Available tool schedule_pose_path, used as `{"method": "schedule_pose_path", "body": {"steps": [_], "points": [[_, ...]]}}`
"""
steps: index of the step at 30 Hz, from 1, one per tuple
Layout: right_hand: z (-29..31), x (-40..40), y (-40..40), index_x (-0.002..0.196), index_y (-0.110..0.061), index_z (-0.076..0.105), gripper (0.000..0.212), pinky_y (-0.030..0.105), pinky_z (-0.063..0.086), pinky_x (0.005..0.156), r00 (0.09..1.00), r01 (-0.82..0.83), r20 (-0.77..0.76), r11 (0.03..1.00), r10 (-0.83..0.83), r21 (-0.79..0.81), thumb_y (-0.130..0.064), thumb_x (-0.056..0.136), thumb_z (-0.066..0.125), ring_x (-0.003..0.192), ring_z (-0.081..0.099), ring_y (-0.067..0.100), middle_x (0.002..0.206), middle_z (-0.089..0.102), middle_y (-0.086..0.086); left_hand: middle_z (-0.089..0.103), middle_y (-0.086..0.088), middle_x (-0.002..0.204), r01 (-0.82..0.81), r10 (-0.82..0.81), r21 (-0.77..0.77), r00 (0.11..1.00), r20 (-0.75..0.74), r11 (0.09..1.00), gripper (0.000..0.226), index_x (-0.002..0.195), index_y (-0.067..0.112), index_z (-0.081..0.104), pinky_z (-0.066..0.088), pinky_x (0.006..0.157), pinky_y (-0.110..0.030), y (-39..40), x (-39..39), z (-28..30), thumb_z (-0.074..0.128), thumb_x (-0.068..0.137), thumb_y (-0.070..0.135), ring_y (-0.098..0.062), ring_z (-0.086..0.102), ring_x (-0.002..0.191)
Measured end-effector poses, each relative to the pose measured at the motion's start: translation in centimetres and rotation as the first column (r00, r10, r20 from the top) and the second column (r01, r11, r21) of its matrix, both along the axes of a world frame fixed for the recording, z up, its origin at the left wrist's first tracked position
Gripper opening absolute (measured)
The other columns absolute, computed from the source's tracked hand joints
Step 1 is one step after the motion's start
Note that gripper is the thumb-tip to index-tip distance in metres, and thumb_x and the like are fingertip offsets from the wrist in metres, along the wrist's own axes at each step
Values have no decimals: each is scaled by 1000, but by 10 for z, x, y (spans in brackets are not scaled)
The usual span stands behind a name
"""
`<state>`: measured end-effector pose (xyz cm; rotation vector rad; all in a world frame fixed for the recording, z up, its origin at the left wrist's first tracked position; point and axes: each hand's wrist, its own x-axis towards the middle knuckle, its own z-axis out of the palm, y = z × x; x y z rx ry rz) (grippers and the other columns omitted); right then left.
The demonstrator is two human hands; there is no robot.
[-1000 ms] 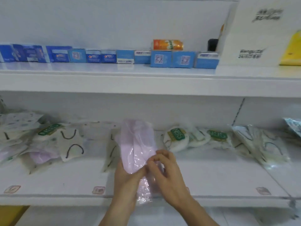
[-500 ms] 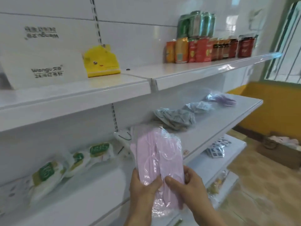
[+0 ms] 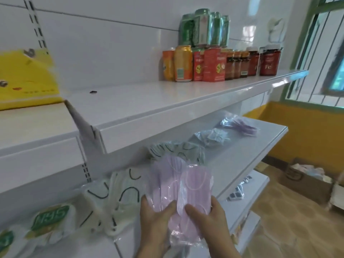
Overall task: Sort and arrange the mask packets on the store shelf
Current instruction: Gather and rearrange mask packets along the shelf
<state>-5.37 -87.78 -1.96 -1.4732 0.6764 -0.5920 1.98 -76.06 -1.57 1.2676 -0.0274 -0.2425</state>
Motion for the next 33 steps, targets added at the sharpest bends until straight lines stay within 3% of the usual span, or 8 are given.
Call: {"method": "schedule_pose_path", "body": {"steps": [3, 6, 11, 17, 22, 26, 29, 33], "points": [[-2, 17, -26, 96, -15, 73, 48, 42, 63, 69, 1000, 11, 6, 1000, -11, 10, -32, 51, 81, 74, 76, 20, 82, 78, 2, 75, -10, 111, 8, -9, -40, 1000, -8, 999, 65, 122, 22, 63, 57, 90, -58, -26, 14, 8, 93, 64, 14, -34, 74, 99], [-1, 27, -48, 93, -14, 74, 39, 33, 60, 64, 998, 32, 50, 998, -34, 47, -26, 56, 78, 73, 75, 20, 79, 77, 3, 76, -17, 103, 68, -83, -132, 991, -107, 989, 34, 118, 14, 67, 57, 88, -58, -53, 24, 10, 70, 86, 4, -39, 73, 95], [2, 44, -103, 96, -16, 71, 23, 27, 56, 60, 994, 44, 100, 996, -52, 82, -10, 76, 81, 73, 73, 18, 82, 76, 3, 76, -18, 98, 178, -197, -171, 975, -99, 969, 48, 116, 21, 66, 61, 72, -46, -107, 32, 25, 57, 86, -15, -37, 75, 86], [4, 47, -221, 100, -14, 72, 42, 23, 55, 60, 993, 42, 110, 996, -51, 83, -25, 60, 76, 77, 75, 19, 84, 78, 3, 75, -20, 105, 210, -215, -163, 977, -15, 964, 74, 127, 24, 59, 59, 81, -57, -230, 43, 19, 66, 72, -25, -42, 73, 95], [0, 38, -357, 107, -16, 70, 41, 13, 50, 56, 988, 135, 74, 991, -136, 21, -18, 70, 87, 71, 71, 3, 85, 77, -1, 77, -12, 97, 167, -180, -172, 982, -65, 971, 59, 124, 20, 60, 61, 69, -44, -371, 42, 14, 69, 79, -17, -36, 75, 88], [0, 31, -459, 112, -15, 70, 52, 31, 56, 68, 978, 204, 37, 979, -205, 29, -24, 63, 84, 82, 74, 16, 92, 78, 1, 77, -11, 97, 171, -198, -177, 969, -148, 969, 48, 122, 23, 65, 60, 69, -43, -473, 40, 16, 61, 87, -10, -35, 75, 86], [2, 39, -519, 114, -18, 67, 41, 40, 60, 76, 971, 234, 34, 971, -236, 48, -15, 77, 85, 87, 74, 20, 96, 77, 1, 78, -7, 98, 148, -171, -150, 973, -155, 978, 47, 120, 24, 65, 61, 80, -51, -533, 43, 17, 69, 86, -9, -34, 75, 89], [3, 65, -579, 114, -25, 66, 33, 34, 60, 71, 979, 198, 25, 977, -200, 74, -13, 86, 77, 87, 74, 18, 97, 77, -4, 77, -10, 103, 58, -85, -138, 977, -196, 989, 39, 117, 21, 66, 58, 87, -56, -592, 70, 13, 73, 86, -2, -34, 75, 92]]}}
